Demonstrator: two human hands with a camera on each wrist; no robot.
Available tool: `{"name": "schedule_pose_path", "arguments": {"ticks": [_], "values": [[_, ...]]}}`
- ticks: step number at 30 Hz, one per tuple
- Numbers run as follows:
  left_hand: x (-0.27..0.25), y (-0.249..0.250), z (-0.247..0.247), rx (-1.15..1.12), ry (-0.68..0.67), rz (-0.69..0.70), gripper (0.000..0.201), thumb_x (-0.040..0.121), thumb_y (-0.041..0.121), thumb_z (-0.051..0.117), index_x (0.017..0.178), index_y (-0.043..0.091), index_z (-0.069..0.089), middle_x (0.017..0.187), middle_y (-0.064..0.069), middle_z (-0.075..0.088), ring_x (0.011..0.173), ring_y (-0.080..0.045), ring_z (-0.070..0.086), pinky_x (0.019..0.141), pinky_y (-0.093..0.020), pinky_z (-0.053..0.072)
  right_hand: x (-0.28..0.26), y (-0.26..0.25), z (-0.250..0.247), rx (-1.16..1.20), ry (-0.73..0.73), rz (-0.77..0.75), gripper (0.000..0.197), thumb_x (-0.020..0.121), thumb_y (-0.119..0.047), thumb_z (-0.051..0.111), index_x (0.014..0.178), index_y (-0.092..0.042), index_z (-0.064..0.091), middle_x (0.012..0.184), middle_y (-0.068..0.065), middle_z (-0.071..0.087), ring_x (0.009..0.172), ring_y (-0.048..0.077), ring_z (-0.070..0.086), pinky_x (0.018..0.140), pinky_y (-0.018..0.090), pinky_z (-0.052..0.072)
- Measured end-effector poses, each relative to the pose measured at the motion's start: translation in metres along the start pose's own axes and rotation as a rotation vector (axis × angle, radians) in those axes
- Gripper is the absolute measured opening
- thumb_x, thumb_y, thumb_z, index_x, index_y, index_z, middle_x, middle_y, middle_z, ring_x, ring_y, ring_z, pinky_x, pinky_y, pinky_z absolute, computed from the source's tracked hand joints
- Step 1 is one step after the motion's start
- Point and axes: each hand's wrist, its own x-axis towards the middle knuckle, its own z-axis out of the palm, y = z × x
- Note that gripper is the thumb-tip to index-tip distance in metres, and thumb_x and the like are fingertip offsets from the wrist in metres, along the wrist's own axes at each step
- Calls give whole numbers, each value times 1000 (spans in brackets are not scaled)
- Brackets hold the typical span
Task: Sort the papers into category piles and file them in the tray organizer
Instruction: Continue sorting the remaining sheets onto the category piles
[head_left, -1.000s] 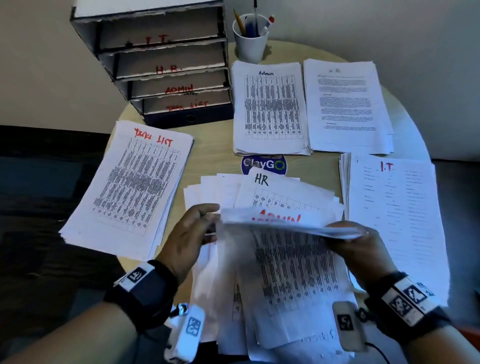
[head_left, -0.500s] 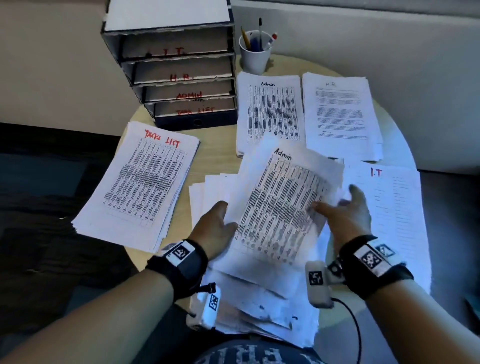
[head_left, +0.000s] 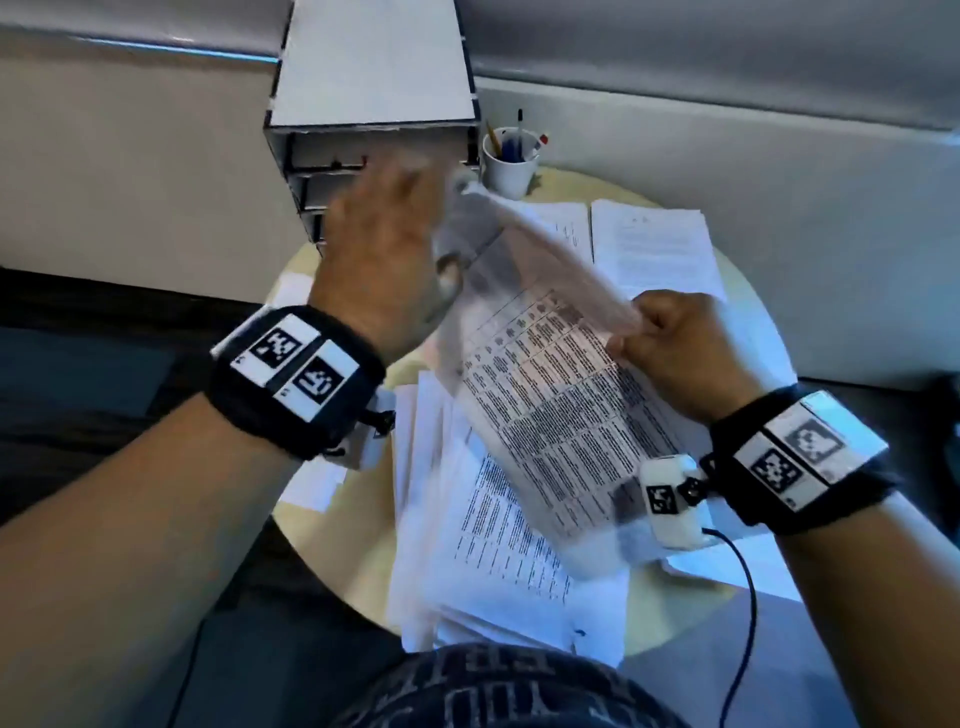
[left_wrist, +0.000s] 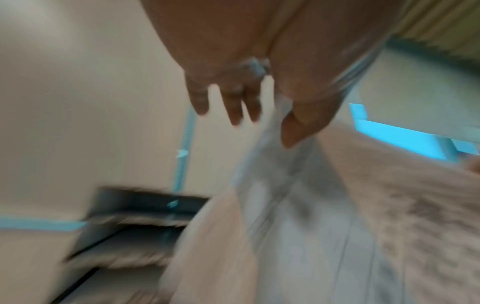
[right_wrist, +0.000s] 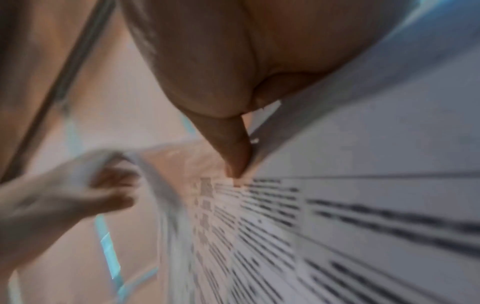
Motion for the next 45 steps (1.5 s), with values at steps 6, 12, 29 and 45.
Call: {"name": "schedule_pose_path", "arguments": {"ticks": [6, 12, 29, 45], "values": [[-53, -11, 20, -1261, -261, -820, 61, 72, 24, 81, 126, 18, 55, 107, 6, 72, 96, -4, 68, 72, -26, 54, -14, 1, -13, 580, 189, -25, 11, 86, -1, 67, 87, -13, 65, 57, -23, 64, 51, -8, 55, 48, 7, 39], [-66, 35, 26, -1016, -112, -579, 24, 91, 11, 69, 115, 13, 68, 99, 9, 75, 91, 1, 69, 78, -15, 54, -38, 11, 30, 717, 336, -11, 14, 79, -10, 77, 93, -10, 74, 79, -18, 74, 77, 0, 67, 71, 18, 52], [-97, 22, 65, -960, -178, -744, 38, 82, 28, 78, 114, 25, 58, 104, 6, 70, 93, -5, 69, 77, -22, 59, -54, 28, 89, 835, 264, 212, 22, 76, 4, 76, 89, -14, 73, 82, -9, 76, 75, 10, 70, 69, 25, 54], [-94, 9, 62, -1033, -261, -823, 8, 92, 19, 68, 87, 13, 71, 75, 0, 73, 70, -10, 66, 67, -25, 54, -61, 51, 87, 642, 155, 314, 16, 80, -6, 75, 78, -22, 75, 81, -3, 77, 77, 16, 72, 73, 35, 58]]}}
